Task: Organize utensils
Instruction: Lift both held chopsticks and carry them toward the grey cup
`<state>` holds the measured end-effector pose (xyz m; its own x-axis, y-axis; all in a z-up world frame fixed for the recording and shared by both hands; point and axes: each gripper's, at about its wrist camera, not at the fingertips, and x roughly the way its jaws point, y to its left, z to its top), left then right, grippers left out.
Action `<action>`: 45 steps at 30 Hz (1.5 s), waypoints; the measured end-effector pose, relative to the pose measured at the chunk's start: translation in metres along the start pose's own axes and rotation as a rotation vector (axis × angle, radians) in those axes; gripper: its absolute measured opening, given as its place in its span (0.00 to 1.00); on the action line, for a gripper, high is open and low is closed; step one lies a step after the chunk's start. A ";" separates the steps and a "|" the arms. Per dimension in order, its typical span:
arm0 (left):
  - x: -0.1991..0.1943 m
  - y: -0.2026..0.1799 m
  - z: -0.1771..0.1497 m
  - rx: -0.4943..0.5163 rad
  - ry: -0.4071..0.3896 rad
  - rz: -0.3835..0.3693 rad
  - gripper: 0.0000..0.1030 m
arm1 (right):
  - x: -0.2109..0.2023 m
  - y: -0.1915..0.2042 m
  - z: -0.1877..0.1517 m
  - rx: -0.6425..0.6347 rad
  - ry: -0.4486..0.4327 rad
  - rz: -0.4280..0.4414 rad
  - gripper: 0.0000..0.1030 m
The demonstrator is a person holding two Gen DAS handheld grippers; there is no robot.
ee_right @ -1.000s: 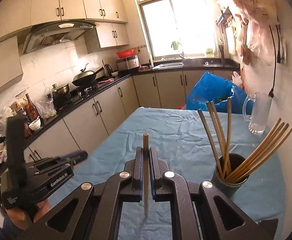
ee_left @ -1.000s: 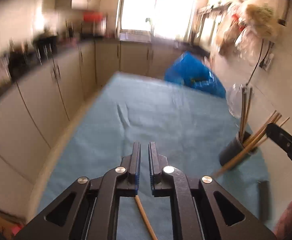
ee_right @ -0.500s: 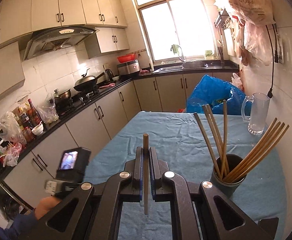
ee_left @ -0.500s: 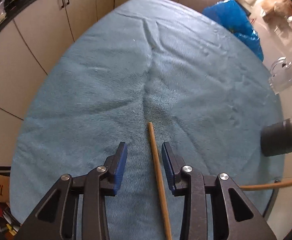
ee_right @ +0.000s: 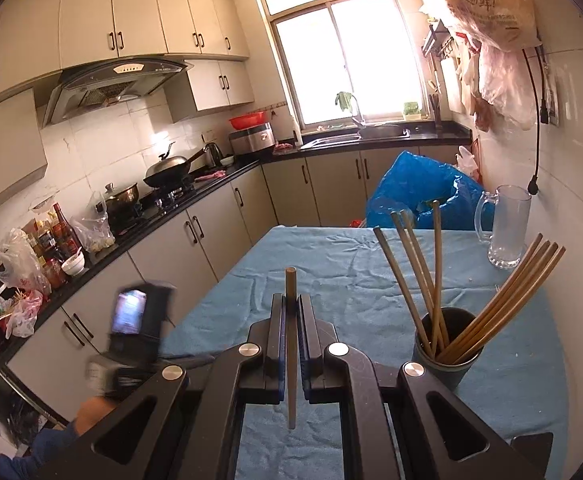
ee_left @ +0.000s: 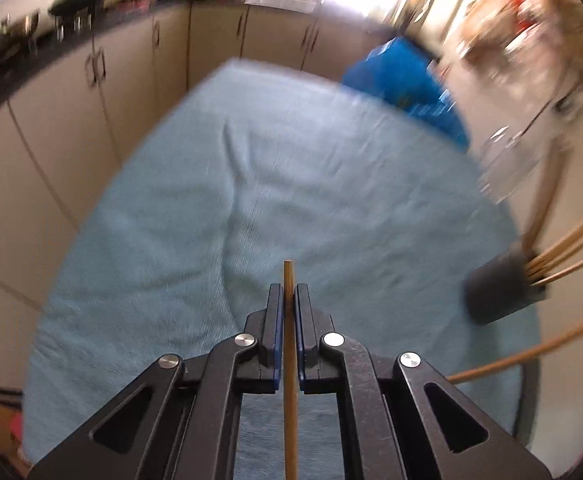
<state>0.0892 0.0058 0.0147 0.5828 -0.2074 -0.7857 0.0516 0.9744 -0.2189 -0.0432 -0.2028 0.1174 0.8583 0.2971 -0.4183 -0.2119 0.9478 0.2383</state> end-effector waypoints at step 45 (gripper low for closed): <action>-0.120 -0.051 -0.009 0.157 -0.379 0.030 0.05 | -0.010 -0.003 -0.006 -0.005 -0.009 -0.019 0.06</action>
<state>0.0091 -0.0201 0.1155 0.8421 -0.1609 -0.5147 0.1363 0.9870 -0.0856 -0.0544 -0.2076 0.1160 0.8665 0.2779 -0.4147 -0.1977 0.9538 0.2261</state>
